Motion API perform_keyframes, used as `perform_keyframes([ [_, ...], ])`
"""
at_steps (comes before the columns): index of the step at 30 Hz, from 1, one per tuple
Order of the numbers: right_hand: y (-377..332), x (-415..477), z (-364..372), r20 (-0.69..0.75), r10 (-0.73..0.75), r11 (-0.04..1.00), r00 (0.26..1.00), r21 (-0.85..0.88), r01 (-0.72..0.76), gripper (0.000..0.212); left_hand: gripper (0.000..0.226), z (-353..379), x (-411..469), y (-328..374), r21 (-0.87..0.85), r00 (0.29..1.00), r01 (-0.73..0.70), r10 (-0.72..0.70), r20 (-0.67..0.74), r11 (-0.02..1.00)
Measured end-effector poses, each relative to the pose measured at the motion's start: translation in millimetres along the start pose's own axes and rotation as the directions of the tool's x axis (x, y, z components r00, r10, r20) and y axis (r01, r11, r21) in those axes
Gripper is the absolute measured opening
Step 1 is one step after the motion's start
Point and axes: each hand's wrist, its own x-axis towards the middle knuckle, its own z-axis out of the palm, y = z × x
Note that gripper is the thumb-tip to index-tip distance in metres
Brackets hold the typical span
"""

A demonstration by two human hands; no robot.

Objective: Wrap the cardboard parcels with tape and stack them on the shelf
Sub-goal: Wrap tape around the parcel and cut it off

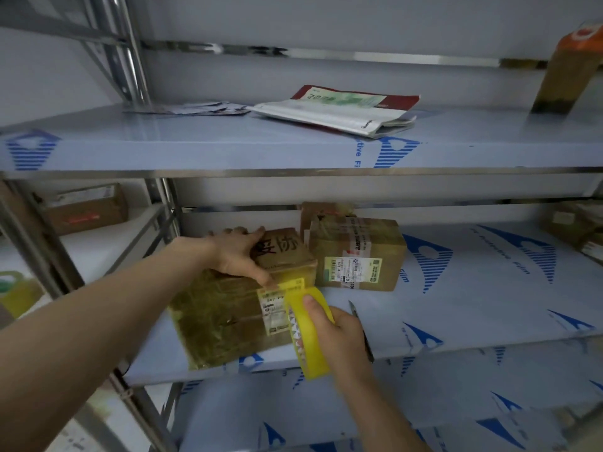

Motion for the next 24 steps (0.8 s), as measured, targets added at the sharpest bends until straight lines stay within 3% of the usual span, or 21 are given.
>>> perform_keyframes([
  [3,-18,-13,-9,0.101,0.069,0.996,0.993,0.051,-0.074,0.046,0.131,-3,-5,-1,-0.166,0.994,-0.103,0.098,-0.041,0.981],
  [6,-47,-21,-29,0.273,-0.038,0.986,0.961,0.167,-0.008,0.013,0.105,-14,-11,-11,-0.512,0.979,-0.088,0.169,0.114,0.854],
  [9,-70,-11,-26,0.307,-0.081,0.994,0.948,0.092,0.055,0.006,0.066,-9,-15,-18,-0.674,0.956,-0.014,0.208,0.208,0.738],
  [11,-77,7,-13,0.25,-0.047,0.998,0.967,0.058,0.034,0.017,0.054,-5,-10,-24,-0.621,0.992,-0.034,0.102,0.075,0.783],
  [13,-84,31,6,0.183,-0.07,0.997,0.981,0.035,0.065,0.026,0.053,-4,-5,-32,-0.402,0.992,-0.054,0.003,-0.126,0.914],
  [14,-87,43,17,0.171,-0.087,0.996,0.981,0.014,0.086,0.037,0.052,-2,-4,-33,-0.223,0.97,-0.038,-0.018,-0.242,0.974],
  [16,-92,65,39,0.165,-0.124,0.991,0.979,-0.022,0.129,0.055,0.044,13,-6,-24,0.07,0.879,0.007,0.027,-0.476,0.998],
  [17,-92,76,48,0.149,-0.14,0.989,0.979,-0.034,0.147,0.056,0.046,25,-7,-16,0.089,0.845,-0.018,0.063,-0.53,0.996],
  [18,-91,88,56,0.12,-0.138,0.989,0.983,-0.034,0.143,0.058,0.054,39,-8,-7,0.05,0.855,-0.074,0.089,-0.511,0.996],
  [21,-81,113,64,0.102,-0.075,0.997,0.992,-0.024,0.078,0.066,0.105,81,-15,10,-0.108,0.972,-0.176,0.156,-0.178,0.978],
  [22,-75,119,64,0.128,-0.068,0.996,0.989,-0.05,0.075,0.055,0.121,92,-17,12,-0.106,0.985,-0.163,0.156,-0.072,0.981],
  [24,-64,122,62,0.184,-0.049,0.993,0.982,-0.095,0.068,0.034,0.137,107,-15,15,-0.04,0.99,-0.135,0.133,-0.046,0.99],
])
